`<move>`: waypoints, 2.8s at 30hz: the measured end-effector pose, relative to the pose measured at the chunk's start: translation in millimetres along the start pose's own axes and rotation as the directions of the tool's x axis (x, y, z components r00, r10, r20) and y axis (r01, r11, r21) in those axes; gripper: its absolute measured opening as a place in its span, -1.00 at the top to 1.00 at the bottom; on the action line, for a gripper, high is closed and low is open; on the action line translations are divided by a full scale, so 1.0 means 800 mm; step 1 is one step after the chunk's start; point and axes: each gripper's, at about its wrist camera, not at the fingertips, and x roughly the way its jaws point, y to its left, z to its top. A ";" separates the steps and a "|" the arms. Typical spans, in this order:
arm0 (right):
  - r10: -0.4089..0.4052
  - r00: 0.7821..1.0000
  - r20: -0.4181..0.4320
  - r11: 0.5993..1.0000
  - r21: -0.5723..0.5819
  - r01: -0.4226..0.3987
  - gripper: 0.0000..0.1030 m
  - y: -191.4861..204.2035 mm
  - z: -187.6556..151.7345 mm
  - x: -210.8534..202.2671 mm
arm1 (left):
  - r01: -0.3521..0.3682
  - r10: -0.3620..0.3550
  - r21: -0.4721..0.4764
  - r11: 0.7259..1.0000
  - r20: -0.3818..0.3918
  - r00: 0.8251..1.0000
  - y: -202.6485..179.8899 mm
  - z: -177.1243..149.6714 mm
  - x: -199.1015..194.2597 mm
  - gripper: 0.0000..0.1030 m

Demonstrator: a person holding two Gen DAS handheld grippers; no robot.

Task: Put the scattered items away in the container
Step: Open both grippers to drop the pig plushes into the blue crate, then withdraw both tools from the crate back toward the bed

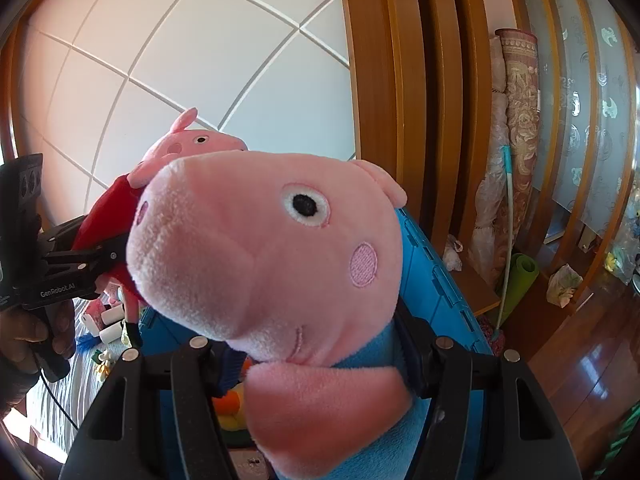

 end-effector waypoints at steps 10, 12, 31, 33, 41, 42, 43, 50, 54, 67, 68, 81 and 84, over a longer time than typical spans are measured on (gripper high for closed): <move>0.005 1.000 0.001 1.000 -0.006 -0.005 -0.20 -0.012 0.003 0.014 | 0.005 -0.005 0.016 1.000 0.008 1.000 -0.004 0.011 0.013 -0.34; 0.007 1.000 0.001 1.000 -0.003 -0.007 -0.20 -0.012 0.004 0.015 | 0.003 -0.003 0.017 1.000 0.008 1.000 -0.002 0.012 0.014 -0.34; 0.027 1.000 0.004 0.999 -0.031 -0.027 -1.00 0.003 0.013 0.016 | 0.001 -0.001 0.002 1.000 0.007 1.000 -0.003 0.020 0.013 -0.95; 0.029 1.000 0.004 0.999 -0.032 -0.029 -1.00 0.004 0.013 0.015 | -0.012 0.012 0.008 1.000 0.012 1.000 -0.003 0.020 0.010 -0.95; 0.045 0.999 0.006 0.998 -0.045 -0.045 -1.00 0.016 0.014 0.009 | -0.038 0.038 0.006 0.999 0.017 0.999 0.003 0.014 -0.008 -0.95; 0.048 0.999 0.006 0.998 -0.050 -0.048 -1.00 0.019 0.014 0.008 | -0.042 0.042 0.006 0.999 0.018 0.999 0.003 0.012 -0.011 -0.95; 0.051 0.999 0.007 0.997 -0.054 -0.051 -1.00 0.021 0.013 0.007 | -0.047 0.047 0.004 0.999 0.021 0.999 0.004 0.011 -0.015 -0.95; 0.074 0.997 0.013 0.994 -0.084 -0.073 -1.00 0.048 0.015 -0.001 | -0.090 0.090 -0.010 0.996 0.029 0.996 0.021 -0.005 -0.050 -0.95; 0.092 0.996 0.011 0.990 -0.108 -0.090 -1.00 0.073 0.014 -0.001 | -0.123 0.124 -0.021 0.992 0.030 0.992 0.037 -0.017 -0.072 -0.95; 0.234 0.972 -0.034 0.948 -0.214 -0.236 -1.00 0.203 0.014 0.016 | -0.255 0.256 -0.105 0.961 -0.008 0.967 0.134 -0.089 -0.158 -0.95; 0.247 0.968 -0.040 0.942 -0.223 -0.250 -1.00 0.214 0.013 0.019 | -0.268 0.268 -0.115 0.957 -0.014 0.963 0.145 -0.096 -0.166 -0.95; 0.353 0.928 -0.117 0.883 -0.286 -0.372 -1.00 0.382 -0.030 0.061 | -0.415 0.381 -0.208 0.886 -0.183 0.906 0.291 -0.233 -0.248 -0.95; 0.362 0.921 -0.144 0.875 -0.288 -0.389 -1.00 0.419 -0.054 0.077 | -0.434 0.387 -0.214 0.875 -0.231 0.893 0.318 -0.268 -0.257 -0.95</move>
